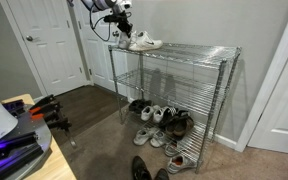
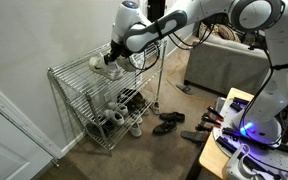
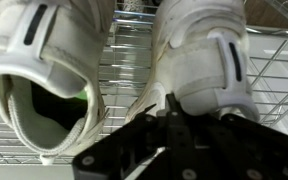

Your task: Shift the sneakers to the rack below them

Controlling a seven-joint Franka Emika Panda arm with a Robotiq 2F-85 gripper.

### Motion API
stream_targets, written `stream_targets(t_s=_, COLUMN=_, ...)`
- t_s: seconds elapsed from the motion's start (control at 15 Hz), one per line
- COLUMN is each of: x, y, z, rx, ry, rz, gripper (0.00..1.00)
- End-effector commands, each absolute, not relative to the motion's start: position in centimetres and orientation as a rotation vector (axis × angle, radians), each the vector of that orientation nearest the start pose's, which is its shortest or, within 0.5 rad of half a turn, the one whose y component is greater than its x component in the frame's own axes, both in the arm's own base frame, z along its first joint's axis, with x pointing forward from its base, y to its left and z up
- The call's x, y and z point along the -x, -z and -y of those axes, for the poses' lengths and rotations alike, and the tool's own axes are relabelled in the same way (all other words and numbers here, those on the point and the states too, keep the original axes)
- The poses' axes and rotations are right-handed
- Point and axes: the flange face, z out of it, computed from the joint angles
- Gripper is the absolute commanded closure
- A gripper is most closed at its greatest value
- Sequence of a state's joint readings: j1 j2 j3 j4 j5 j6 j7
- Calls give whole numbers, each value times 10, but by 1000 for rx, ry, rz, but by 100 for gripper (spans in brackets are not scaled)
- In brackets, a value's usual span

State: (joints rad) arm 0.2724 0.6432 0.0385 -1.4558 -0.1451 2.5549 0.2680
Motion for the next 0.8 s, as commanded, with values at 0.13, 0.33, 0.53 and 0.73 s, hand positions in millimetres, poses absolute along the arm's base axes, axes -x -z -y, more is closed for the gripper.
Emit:
stream_targets(t_s=0.13, x=-712, y=-370, z=-224, rx=2992, ry=787, rz=213, gripper=57)
stream_targets(t_s=0.33, x=-712, y=-373, z=-223, rx=3011, ry=823, rz=224, gripper=38)
stream_targets(t_s=0.53, x=-712, y=-376, z=-211, rx=3088, ry=864, rz=213, gripper=19)
stream_targets(t_s=0.73, x=-713, y=-371, z=-193, rx=3155, ry=875, rz=165, gripper=2)
